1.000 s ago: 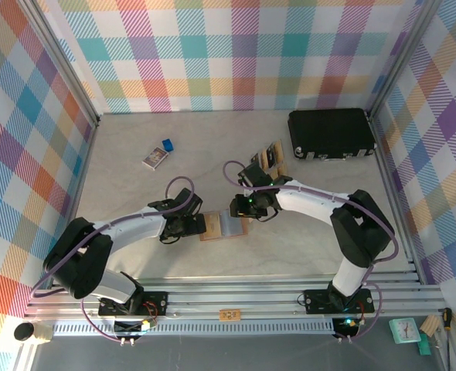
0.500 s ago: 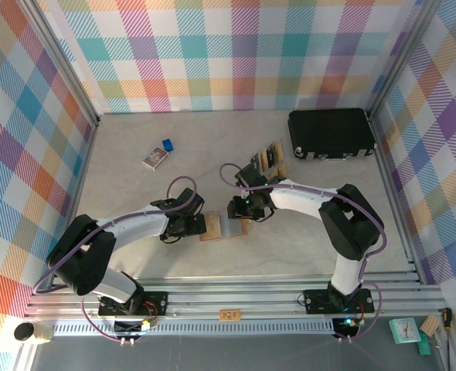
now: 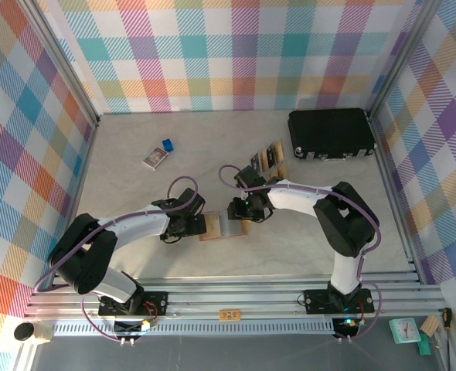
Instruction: Put the credit cards into the card holder
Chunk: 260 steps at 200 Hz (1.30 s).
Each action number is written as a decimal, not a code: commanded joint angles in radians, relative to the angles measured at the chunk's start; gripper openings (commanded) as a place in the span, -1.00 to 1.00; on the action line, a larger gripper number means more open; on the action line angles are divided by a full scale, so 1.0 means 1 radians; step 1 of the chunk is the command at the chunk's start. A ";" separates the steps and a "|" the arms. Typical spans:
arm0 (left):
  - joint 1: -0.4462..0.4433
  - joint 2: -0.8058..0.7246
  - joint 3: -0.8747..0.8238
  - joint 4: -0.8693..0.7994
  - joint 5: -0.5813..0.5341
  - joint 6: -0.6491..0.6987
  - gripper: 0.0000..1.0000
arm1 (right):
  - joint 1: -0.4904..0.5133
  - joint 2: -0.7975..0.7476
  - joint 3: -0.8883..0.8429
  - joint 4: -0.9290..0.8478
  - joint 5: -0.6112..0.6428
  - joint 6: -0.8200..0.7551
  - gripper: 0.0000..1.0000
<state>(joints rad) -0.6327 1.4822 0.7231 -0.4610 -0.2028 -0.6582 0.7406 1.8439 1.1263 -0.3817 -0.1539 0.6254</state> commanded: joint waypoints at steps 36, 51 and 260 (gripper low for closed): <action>-0.005 0.041 -0.022 0.020 -0.005 0.002 0.99 | 0.027 0.035 0.027 0.024 -0.093 0.022 -0.06; -0.005 0.044 -0.024 0.023 -0.002 0.002 0.99 | 0.032 0.039 0.033 0.030 -0.111 0.028 -0.06; 0.084 -0.189 -0.060 0.054 0.039 -0.056 0.99 | 0.067 0.020 0.021 0.290 -0.318 0.248 -0.07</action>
<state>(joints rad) -0.5842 1.3334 0.6773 -0.4244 -0.1913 -0.6888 0.7906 1.8606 1.1446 -0.1448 -0.4351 0.8345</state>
